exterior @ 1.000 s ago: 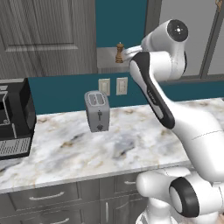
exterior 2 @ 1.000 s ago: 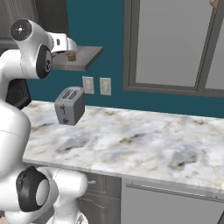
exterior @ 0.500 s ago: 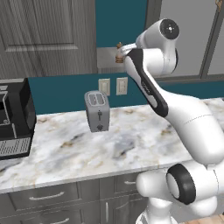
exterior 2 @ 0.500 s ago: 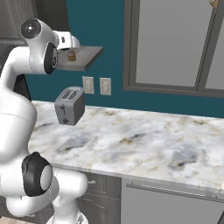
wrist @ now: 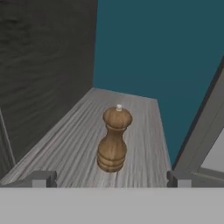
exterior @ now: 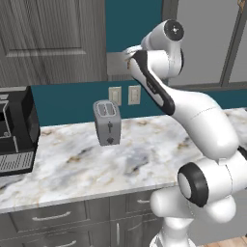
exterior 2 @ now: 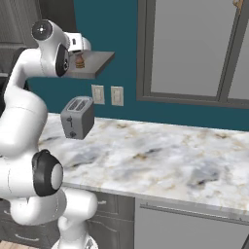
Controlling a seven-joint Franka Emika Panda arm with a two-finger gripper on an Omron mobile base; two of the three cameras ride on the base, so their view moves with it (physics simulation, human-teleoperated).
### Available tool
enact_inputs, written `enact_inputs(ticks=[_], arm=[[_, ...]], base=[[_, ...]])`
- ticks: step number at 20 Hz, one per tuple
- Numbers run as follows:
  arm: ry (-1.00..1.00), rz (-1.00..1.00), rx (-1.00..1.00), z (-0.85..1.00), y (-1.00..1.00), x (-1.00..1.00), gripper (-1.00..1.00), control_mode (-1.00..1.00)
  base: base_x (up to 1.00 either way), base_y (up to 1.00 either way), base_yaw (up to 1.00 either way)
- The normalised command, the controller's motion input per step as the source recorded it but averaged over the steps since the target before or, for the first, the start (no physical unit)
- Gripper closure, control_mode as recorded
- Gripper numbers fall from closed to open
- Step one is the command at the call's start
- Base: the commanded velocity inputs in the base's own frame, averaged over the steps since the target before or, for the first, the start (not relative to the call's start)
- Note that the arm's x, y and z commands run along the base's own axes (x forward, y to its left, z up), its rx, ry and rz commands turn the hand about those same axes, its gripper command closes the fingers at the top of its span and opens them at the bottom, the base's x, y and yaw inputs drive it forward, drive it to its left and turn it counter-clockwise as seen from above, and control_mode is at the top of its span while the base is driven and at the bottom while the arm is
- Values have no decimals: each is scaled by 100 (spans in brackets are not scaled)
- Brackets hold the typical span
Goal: Retrieve the shaker from the cabinet and place it next the steak on a plate on the dining table.
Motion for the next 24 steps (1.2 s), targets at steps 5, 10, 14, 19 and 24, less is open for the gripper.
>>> enact_inputs(ticks=[5, 10, 14, 19, 24], arm=[[0, 0, 0, 0, 2, 45, -100, -100], [1, 0, 0, 0, 0, 32, -100, -100], [1, 0, 0, 0, 0, 28, -100, -100], [4, 0, 0, 0, 0, 23, -100, -100], [0, 0, 0, 0, 3, 29, -100, -100]], base=[[0, 0, 0], [0, 0, 0], [0, 0, 0], [0, 0, 0], [0, 0, 0]])
